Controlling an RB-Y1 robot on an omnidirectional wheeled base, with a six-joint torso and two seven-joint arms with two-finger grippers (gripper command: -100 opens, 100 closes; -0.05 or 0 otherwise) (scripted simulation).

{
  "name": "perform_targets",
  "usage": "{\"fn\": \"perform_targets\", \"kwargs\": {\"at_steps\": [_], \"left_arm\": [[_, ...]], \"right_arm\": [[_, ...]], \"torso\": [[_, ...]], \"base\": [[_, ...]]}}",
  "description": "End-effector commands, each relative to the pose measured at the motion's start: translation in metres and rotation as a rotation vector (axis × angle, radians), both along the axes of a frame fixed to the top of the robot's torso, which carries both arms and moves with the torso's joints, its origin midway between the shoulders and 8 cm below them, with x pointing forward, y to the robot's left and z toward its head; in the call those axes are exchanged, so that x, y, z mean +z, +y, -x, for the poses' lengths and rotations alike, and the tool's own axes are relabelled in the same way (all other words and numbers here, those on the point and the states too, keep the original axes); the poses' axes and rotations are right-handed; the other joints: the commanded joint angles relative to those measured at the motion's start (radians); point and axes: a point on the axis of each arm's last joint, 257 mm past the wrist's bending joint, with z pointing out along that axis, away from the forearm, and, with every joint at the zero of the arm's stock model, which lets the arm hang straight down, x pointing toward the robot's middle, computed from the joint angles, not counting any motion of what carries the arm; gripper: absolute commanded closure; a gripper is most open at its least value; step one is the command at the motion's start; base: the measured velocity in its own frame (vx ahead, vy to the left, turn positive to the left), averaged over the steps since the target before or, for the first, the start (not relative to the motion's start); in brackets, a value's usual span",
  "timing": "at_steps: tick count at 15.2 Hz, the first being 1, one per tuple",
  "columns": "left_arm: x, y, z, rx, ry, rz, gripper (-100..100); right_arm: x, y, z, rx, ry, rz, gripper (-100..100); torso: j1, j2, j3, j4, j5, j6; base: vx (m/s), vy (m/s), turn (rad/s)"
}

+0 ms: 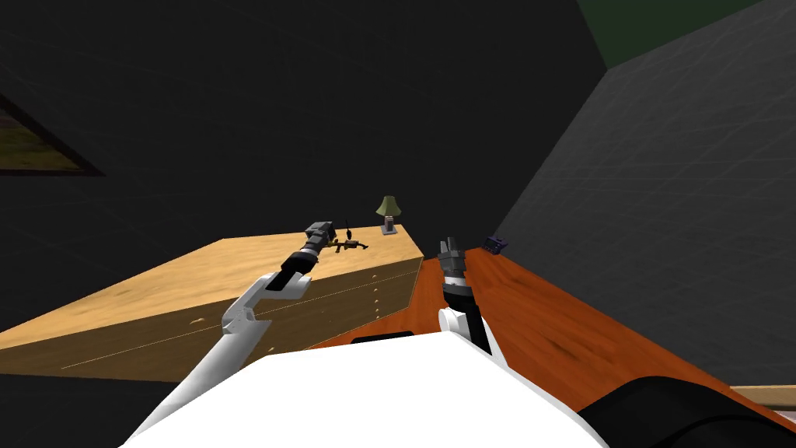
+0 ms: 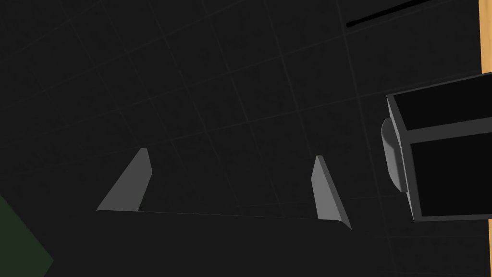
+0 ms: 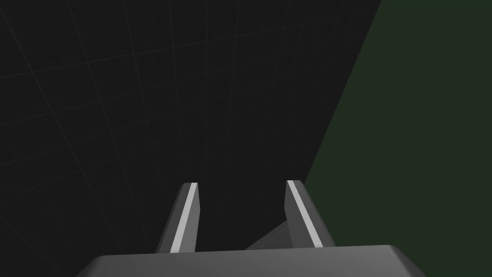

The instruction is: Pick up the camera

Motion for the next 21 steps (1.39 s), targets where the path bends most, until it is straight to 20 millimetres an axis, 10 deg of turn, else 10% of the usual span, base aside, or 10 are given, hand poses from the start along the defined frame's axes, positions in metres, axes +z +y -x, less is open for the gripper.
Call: {"fn": "perform_targets", "kwargs": {"at_steps": [1,21], "left_arm": [[-0.013,0.022,-0.01,0.043,0.056,0.0,-100],[-0.055,0.169,-0.053,0.372,0.36,0.058,-100]], "right_arm": [[0.0,0.0,0.0,0.0,0.0,0.0,0],[0.0,0.0,0.0,0.0,0.0,0.0,0]], "torso": [[0.0,0.0,0.0,0.0,0.0,0.0],[-0.001,0.0,0.0,0.0,0.0,0.0]], "base": [[-0.024,-0.01,-0.196],[-0.014,-0.01,-0.128]]}}
